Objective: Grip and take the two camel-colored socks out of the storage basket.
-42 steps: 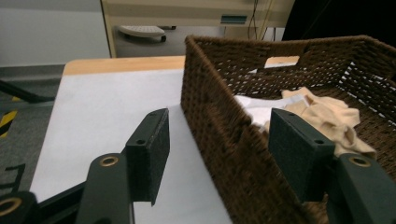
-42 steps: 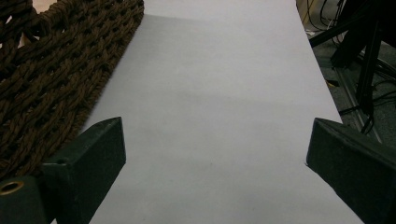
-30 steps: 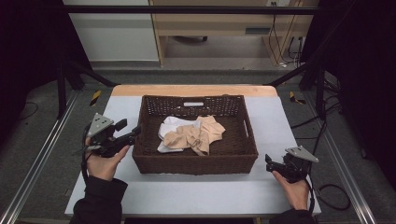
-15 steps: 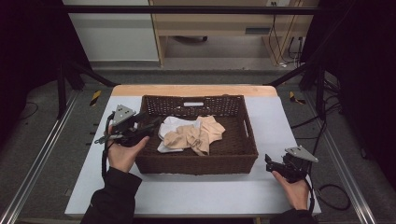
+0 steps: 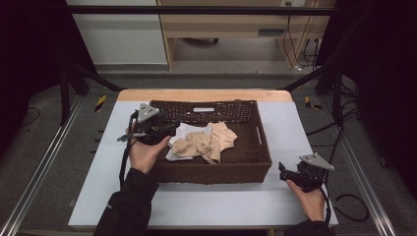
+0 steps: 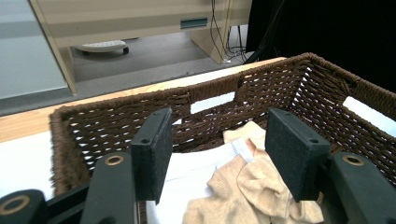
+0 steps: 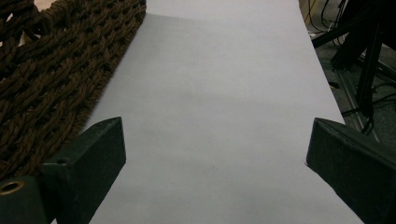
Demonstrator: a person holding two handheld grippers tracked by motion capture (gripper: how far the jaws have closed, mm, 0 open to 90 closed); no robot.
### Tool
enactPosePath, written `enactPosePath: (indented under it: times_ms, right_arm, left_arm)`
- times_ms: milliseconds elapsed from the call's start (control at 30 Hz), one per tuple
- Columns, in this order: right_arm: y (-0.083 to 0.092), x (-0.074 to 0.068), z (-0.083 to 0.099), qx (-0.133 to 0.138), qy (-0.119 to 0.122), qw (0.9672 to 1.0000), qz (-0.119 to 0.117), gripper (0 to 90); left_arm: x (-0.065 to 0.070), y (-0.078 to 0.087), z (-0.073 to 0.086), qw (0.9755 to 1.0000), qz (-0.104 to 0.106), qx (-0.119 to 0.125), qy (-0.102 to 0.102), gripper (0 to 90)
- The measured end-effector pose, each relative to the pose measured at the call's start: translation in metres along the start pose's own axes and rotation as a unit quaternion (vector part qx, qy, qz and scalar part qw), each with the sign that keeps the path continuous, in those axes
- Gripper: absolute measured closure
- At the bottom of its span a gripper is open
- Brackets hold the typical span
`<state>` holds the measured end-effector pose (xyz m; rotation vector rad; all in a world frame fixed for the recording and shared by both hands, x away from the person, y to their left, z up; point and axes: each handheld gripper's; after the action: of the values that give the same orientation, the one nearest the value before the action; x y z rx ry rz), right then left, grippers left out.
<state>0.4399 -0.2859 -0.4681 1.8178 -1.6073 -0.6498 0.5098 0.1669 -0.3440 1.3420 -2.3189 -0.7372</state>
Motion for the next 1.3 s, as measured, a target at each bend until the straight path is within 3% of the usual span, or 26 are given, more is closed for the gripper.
enactPosePath:
  times_ms: [533, 800, 967, 1067, 1133, 1167, 1300]
  right_arm:
    - [-0.001, 0.000, -0.001, -0.001, -0.002, 1.0000, -0.002, 5.0]
    - [-0.002, 0.000, -0.001, -0.001, -0.002, 1.0000, -0.004, 5.0]
    - [-0.003, 0.001, -0.002, -0.002, -0.003, 1.0000, -0.004, 4.9]
    - [-0.003, 0.001, -0.002, -0.003, -0.003, 1.0000, -0.003, 4.9]
    - [-0.004, 0.000, -0.002, -0.005, -0.002, 1.0000, -0.003, 4.9]
    - [-0.004, 0.000, -0.002, -0.006, -0.001, 1.0000, -0.003, 4.9]
    - [-0.006, -0.002, -0.002, -0.011, 0.005, 0.9999, -0.001, 4.9]
  left_arm:
    - [0.016, -0.053, -0.006, 0.9990, -0.014, -0.043, -0.002, 42.6]
    - [0.020, -0.079, -0.007, 0.9961, -0.032, -0.082, -0.005, 41.6]
    - [0.013, -0.095, 0.000, 0.9915, -0.038, -0.124, -0.005, 41.4]
    - [0.010, -0.099, 0.003, 0.9906, -0.020, -0.135, 0.003, 43.0]
    - [0.009, -0.099, 0.004, 0.9907, -0.020, -0.135, 0.004, 43.6]
    - [0.008, -0.101, 0.006, 0.9889, -0.022, -0.147, -0.001, 44.3]
    - [0.007, -0.105, 0.012, 0.9855, -0.017, -0.169, 0.001, 45.6]
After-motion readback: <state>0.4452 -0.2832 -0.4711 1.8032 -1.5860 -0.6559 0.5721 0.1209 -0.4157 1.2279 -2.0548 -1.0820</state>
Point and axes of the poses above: each handheld gripper's, and its own axes: y roughly backward along the jaws, z roughly out of its underside, x roughly to its right, and after that the axes turned 14 degrees about -x, right-handed
